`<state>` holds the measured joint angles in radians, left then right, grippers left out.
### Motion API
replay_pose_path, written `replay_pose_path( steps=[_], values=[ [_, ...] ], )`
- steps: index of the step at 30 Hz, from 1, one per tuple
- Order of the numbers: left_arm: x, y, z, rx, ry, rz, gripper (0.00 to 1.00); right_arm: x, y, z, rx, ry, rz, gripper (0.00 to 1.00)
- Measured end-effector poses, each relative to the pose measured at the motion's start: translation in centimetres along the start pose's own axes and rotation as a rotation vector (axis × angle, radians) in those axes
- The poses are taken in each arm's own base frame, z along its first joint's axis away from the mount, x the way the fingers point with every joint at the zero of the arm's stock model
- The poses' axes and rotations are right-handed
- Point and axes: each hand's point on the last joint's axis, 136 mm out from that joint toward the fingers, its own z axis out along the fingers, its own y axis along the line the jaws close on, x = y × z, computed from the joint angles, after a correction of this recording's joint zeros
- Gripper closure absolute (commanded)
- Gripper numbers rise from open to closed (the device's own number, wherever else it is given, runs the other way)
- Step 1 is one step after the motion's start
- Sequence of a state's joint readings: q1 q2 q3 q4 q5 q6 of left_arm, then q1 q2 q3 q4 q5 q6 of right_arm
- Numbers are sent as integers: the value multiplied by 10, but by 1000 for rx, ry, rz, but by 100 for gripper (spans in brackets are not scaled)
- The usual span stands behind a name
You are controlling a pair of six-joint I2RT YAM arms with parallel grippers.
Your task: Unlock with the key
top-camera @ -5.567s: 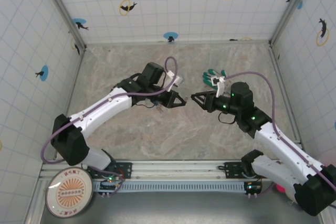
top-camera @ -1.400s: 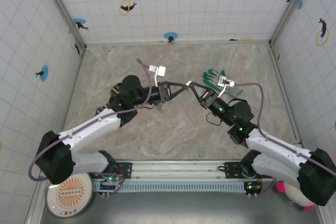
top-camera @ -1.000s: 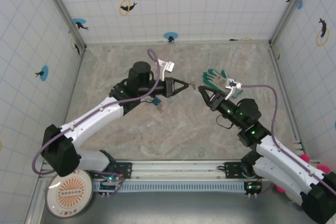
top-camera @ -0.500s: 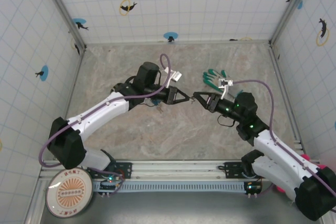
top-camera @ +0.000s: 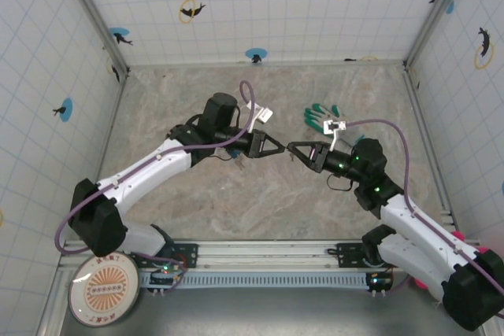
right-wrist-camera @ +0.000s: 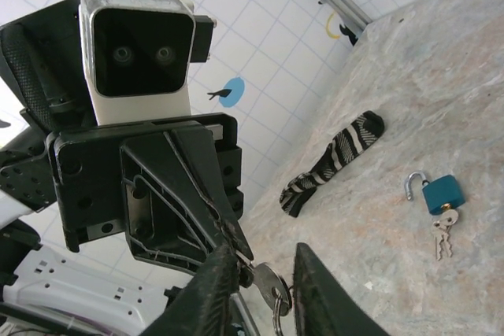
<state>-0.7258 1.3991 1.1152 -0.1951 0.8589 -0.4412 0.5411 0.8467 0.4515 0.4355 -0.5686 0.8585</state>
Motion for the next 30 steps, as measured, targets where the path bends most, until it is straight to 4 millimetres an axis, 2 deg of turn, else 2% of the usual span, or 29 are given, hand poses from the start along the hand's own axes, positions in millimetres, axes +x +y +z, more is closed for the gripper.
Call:
replay_pose_path(
  steps=[4,10,13,14,16,17,19,21,23,25,30],
  values=[
    [0,-3,-1,8,-1,5,100,2,1,-1,-5,12,-13,84],
    [0,-7,-3,22,1,9,100,3,7,-5,-23,19,-36,100],
    [0,-9,-3,30,3,11,100,3,10,-7,-30,21,-52,100],
    [1,-9,-3,30,4,11,95,3,10,-7,-30,22,-54,100],
    [0,-8,-3,29,3,11,90,4,10,-8,-28,24,-61,100],
    [0,-7,-3,23,0,10,85,3,11,-8,-25,24,-67,100],
    [-3,-7,-3,16,-11,13,70,1,13,-9,-13,20,-90,100],
    [-8,-4,-3,-2,-34,12,64,-3,16,-11,2,10,-123,100],
    [-13,1,-5,-16,-59,2,59,-7,18,-13,25,-9,-159,100],
    [-19,9,-11,-28,-96,-23,59,-12,16,-16,64,-31,-193,100],
    [-26,53,-28,-121,-185,-165,54,-18,7,-18,173,-57,-292,100]
  ],
)
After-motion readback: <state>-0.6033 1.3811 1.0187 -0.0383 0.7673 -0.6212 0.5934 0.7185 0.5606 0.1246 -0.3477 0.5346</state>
